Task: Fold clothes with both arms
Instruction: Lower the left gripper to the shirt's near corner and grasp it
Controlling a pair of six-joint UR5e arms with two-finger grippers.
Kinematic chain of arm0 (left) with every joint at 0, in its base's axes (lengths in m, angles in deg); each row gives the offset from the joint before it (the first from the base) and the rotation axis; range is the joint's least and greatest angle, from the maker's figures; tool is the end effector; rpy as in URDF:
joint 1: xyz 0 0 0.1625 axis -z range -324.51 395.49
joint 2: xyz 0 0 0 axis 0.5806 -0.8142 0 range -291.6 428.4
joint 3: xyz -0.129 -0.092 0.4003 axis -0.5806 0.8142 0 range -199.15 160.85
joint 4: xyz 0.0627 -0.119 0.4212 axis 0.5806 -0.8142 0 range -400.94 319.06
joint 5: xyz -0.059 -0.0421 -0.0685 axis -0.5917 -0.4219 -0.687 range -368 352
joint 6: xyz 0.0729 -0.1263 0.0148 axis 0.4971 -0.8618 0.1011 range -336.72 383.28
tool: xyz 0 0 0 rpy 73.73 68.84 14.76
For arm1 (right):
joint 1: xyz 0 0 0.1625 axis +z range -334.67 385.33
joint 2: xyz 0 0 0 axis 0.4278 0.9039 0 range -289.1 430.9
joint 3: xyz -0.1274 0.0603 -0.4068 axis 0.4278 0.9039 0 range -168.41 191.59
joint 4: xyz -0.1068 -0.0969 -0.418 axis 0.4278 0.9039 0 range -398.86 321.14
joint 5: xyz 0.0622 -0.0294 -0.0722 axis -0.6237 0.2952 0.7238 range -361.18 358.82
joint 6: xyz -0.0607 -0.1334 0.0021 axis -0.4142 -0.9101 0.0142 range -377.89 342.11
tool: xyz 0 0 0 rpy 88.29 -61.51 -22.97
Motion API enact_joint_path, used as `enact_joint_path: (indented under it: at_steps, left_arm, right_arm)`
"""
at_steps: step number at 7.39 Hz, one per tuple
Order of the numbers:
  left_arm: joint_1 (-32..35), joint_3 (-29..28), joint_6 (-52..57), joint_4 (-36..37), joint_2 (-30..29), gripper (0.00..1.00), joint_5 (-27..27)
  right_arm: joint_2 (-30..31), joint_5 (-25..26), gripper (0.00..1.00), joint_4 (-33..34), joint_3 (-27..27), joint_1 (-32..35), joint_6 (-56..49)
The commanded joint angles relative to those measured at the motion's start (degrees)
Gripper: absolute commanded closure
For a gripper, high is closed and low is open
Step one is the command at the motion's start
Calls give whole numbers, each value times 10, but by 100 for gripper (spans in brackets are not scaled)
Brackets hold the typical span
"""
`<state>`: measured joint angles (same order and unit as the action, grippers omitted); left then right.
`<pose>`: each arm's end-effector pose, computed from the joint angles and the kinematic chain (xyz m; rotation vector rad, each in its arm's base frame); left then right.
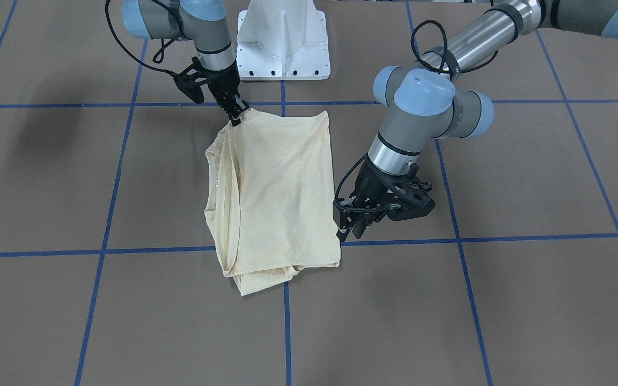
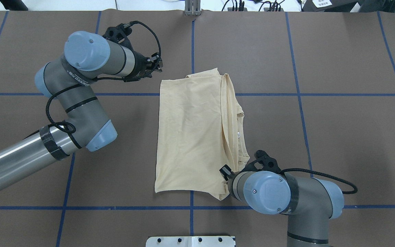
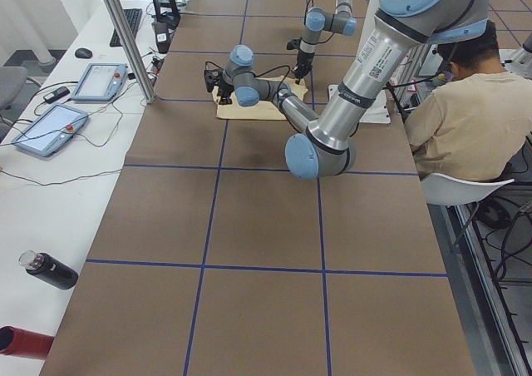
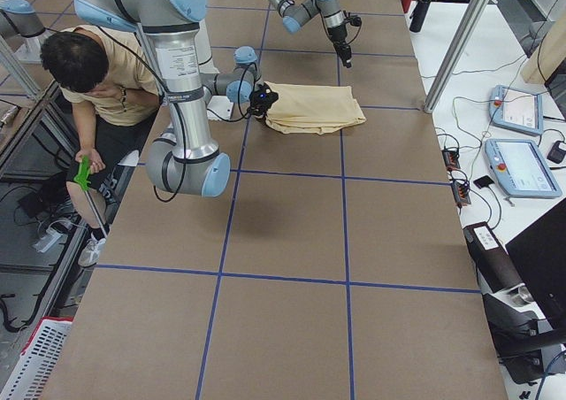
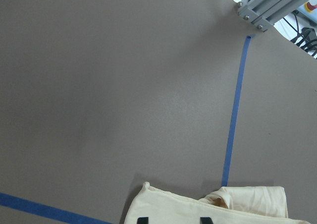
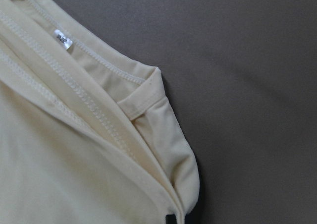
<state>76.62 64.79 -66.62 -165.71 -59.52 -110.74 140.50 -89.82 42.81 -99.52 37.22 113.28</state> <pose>0.5313 -0.5979 0.2448 0.2259 1.1663 -0.5020 -0.6001 -0.2661 0.3049 -0.2055 -0.8774 0.8756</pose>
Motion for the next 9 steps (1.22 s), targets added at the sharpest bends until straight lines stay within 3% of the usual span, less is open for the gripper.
enact_joint_path:
  at_steps: [1, 2, 4, 5, 6, 9]
  left_arm:
    - [-4, 55, -4, 0, 34, 54, -1]
    - [-13, 100, -26, 0, 69, 53, -1]
    - [-102, 207, -145, 0, 157, 52, 24]
    - [-181, 236, -196, 4, 196, 52, 88]
    - [-226, 238, -231, 28, 199, 52, 116]
    - [-271, 243, -282, 40, 188, 52, 116]
  right_arm:
    - [23, -1, 100, 1, -29, 1, 0]
    - [29, -1, 100, 1, -31, 1, 2]
    - [58, -7, 100, 0, -59, -7, 17]
    - [62, -7, 100, 1, -67, -12, 26]
    - [62, -7, 100, 1, -67, -14, 27]
    - [62, -7, 100, 1, -67, -15, 27]
